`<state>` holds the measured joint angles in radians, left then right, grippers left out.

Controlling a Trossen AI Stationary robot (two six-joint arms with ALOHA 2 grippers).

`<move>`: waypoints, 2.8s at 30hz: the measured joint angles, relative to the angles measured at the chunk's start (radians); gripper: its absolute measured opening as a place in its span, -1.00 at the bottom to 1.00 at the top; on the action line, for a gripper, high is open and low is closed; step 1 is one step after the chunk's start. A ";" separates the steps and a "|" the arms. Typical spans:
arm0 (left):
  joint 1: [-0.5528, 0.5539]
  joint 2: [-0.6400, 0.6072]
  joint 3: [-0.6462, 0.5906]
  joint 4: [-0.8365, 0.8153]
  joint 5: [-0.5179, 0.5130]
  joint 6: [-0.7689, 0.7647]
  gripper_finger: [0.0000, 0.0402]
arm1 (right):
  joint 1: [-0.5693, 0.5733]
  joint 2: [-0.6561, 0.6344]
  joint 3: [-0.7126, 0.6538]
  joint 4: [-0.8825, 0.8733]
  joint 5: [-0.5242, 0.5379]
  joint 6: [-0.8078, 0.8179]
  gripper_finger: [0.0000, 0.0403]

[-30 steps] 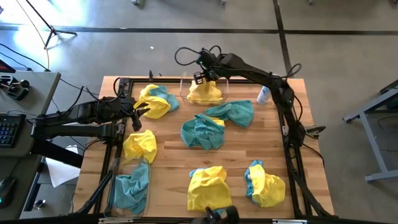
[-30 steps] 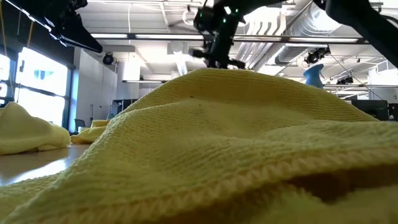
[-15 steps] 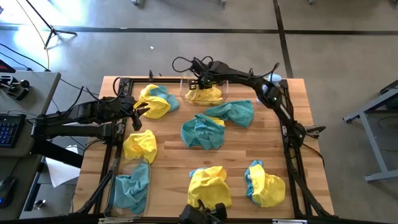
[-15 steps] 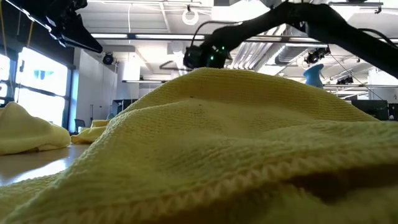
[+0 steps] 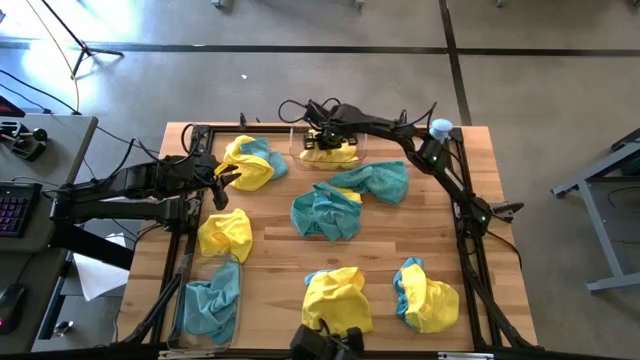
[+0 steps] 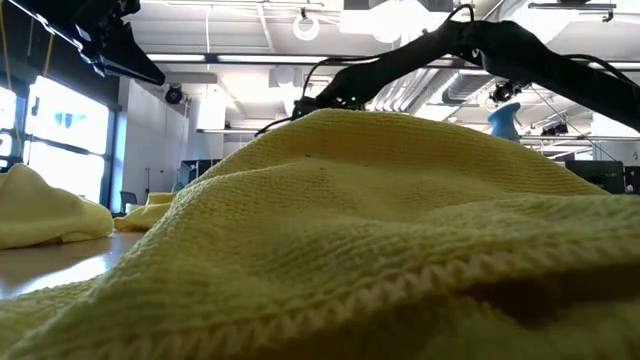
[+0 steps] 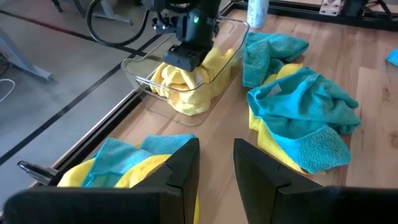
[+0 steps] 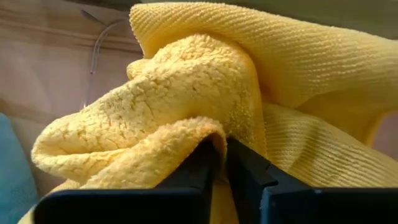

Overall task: Sort microfiber towel by color & place in baskets
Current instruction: Put the yellow microfiber towel into the top transparent bin

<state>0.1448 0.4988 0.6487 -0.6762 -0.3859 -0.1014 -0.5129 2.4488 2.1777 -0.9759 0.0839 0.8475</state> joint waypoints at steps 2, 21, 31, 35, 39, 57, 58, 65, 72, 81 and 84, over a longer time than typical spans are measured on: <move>0.000 0.000 0.000 0.000 0.000 -0.002 -0.58 | -0.003 -0.016 0.000 -0.013 -0.010 -0.003 -0.68; 0.000 0.000 0.000 0.000 -0.013 -0.028 -0.58 | 0.075 -0.301 0.000 -0.088 0.134 -0.409 -0.48; 0.000 0.001 0.000 0.001 -0.013 -0.033 -0.58 | 0.160 -0.312 0.001 -0.256 0.208 -0.507 -0.95; 0.000 0.011 0.000 0.001 -0.013 -0.073 -0.58 | 0.189 -0.312 0.001 -0.288 0.200 -0.534 -0.94; -0.001 0.026 0.000 0.001 -0.002 -0.112 -0.58 | 0.214 -0.316 0.001 -0.310 0.197 -0.535 -0.99; -0.004 0.153 0.000 0.002 0.125 -0.269 -0.58 | 0.334 -0.398 -0.023 -0.337 0.227 -0.535 -1.00; -0.005 0.157 0.000 0.002 0.132 -0.275 -0.58 | 0.342 -0.405 -0.056 -0.299 0.212 -0.534 -1.00; -0.059 0.177 0.000 0.054 0.138 -0.316 -0.58 | 0.389 -0.607 -0.521 0.100 0.052 -0.490 -1.00; -0.119 0.250 0.000 0.163 0.118 -0.318 -0.58 | 0.425 -0.916 -0.916 0.358 0.012 -0.482 -1.00; -0.234 0.473 0.098 0.208 0.086 -0.368 -0.63 | 0.442 -1.200 -1.196 0.280 0.002 -0.527 -1.00; -0.282 0.574 0.176 0.210 0.076 -0.368 -0.67 | 0.444 -1.258 -1.250 0.253 -0.018 -0.463 -1.00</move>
<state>-0.1369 1.0732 0.8248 -0.4664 -0.3096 -0.4690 -0.0687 1.1913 0.9280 -0.7225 0.0664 0.3843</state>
